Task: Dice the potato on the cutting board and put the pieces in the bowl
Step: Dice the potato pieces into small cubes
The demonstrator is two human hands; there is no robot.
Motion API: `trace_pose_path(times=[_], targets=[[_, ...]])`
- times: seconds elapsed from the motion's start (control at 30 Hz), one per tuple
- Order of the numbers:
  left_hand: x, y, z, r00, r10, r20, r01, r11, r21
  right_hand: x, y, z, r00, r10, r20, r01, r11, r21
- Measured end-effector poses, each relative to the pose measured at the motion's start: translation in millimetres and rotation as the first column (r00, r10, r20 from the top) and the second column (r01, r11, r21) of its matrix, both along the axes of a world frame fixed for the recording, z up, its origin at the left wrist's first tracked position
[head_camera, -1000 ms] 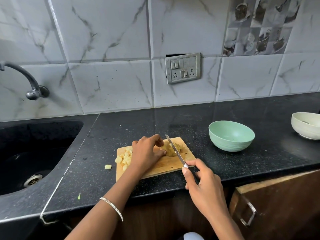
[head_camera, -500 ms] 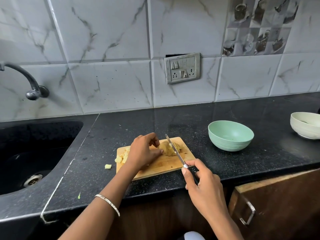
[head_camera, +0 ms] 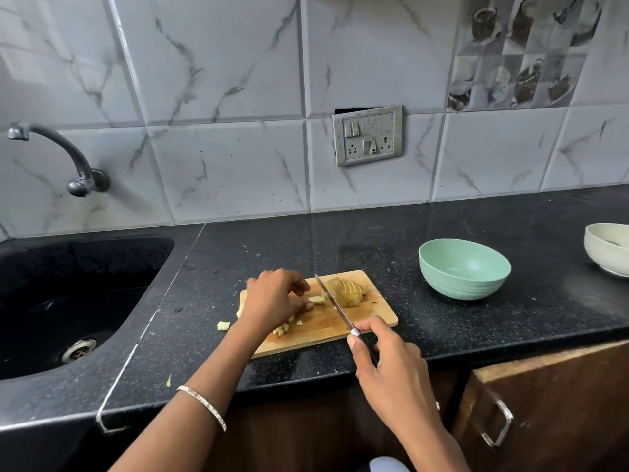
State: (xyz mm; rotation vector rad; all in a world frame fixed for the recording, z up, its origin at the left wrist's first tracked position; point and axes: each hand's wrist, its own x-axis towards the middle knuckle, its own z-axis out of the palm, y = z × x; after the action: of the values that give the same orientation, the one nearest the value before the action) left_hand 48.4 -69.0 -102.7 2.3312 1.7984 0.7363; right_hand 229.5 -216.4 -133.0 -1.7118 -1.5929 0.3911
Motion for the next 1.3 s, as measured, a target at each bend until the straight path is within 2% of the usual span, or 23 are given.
trace_pose_path(times=[0.13,0.47,0.73,1.0,1.07,1.2,1.3], targets=[[8,-1,1,1.000,-0.006,-0.020,0.005,0.999,-0.032,-7,-5,10,0.997,-0.034,0.064,0.036,0.999,-0.031],[13,-2,-4,1.000,0.020,-0.024,-0.020,1.000,-0.002,-13,-4,16,0.996,-0.006,0.090,0.012,0.997,-0.072],[18,0,-1,0.996,0.025,-0.088,-0.027,0.999,-0.018,-15,4,17,0.987,-0.006,0.160,0.026,0.992,-0.126],[19,-2,-1,0.998,0.061,-0.028,-0.061,0.998,-0.034,-22,23,17,0.960,0.034,0.278,0.013,0.986,-0.165],[18,-4,1,0.997,0.070,-0.039,-0.072,0.997,-0.040,-22,26,18,0.963,0.040,0.265,0.010,0.983,-0.182],[18,-8,2,0.994,0.082,-0.075,-0.084,0.996,-0.027,-11,19,26,0.990,0.026,0.138,-0.004,0.987,-0.160],[14,-9,2,0.994,0.082,-0.072,-0.086,0.995,-0.049,-6,11,32,0.992,0.008,0.128,0.009,0.991,-0.134]])
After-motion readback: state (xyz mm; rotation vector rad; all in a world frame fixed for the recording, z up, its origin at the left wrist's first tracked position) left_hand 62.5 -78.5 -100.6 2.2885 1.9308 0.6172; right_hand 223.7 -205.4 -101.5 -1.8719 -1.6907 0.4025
